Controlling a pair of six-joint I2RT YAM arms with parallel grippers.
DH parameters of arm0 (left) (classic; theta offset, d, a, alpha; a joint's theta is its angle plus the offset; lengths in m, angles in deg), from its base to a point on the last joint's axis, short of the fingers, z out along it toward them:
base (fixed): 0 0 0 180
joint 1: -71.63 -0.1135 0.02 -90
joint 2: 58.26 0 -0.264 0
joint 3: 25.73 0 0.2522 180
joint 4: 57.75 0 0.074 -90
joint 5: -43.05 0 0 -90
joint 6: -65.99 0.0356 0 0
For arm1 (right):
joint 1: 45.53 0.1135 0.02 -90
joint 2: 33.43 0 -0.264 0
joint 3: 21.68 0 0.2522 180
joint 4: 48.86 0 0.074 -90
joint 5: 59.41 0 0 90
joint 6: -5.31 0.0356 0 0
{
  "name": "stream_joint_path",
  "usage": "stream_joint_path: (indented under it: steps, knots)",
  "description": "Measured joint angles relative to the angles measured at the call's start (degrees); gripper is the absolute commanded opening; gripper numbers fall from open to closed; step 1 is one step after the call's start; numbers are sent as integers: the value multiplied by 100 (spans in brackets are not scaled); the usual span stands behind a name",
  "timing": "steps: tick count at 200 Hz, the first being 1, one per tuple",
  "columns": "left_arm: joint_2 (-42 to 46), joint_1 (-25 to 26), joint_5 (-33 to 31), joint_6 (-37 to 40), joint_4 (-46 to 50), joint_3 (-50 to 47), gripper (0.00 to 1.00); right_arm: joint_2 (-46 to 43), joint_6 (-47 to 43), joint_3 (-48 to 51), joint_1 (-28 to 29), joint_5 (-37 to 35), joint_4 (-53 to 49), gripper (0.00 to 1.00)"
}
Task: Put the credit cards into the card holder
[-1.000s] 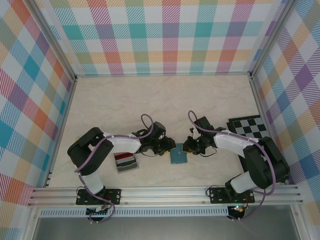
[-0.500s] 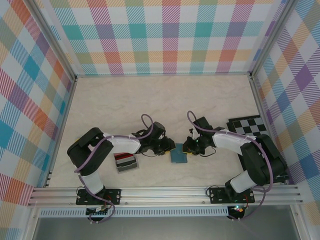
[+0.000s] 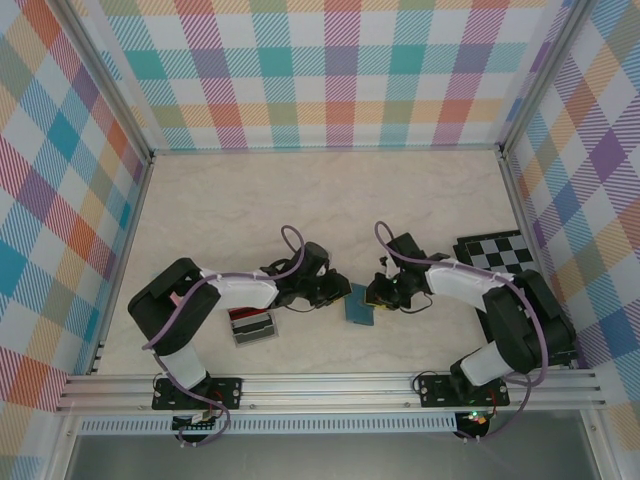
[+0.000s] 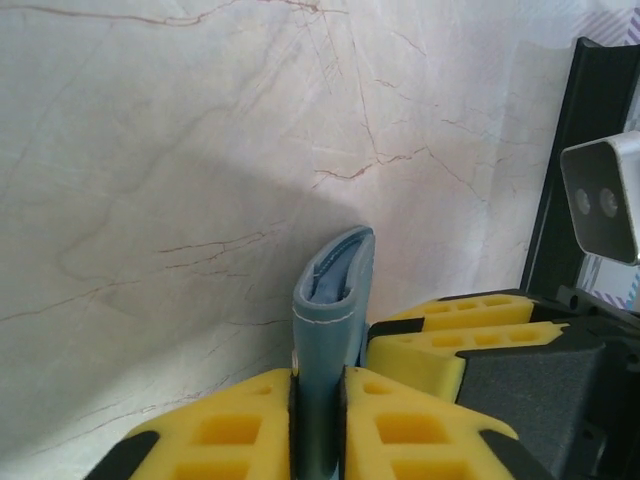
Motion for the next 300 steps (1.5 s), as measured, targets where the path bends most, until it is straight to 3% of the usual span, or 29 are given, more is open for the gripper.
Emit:
stream_joint_path:
  steps: [54, 179, 248, 300]
  knots:
    - [138, 4, -85, -28, -136, -127, 11, -1019, -107, 63, 256, -382, -24, 42]
    - [138, 31, -125, -74, -203, -129, 7, -319, -133, -127, 986, -837, 83, 52]
    - [138, 33, -240, -111, -144, -199, 0, 118, -42, -514, 1300, -1598, -188, 18]
    - [260, 42, -262, -26, -24, -372, 0, -136, 4, -542, 1255, -2358, -608, 12]
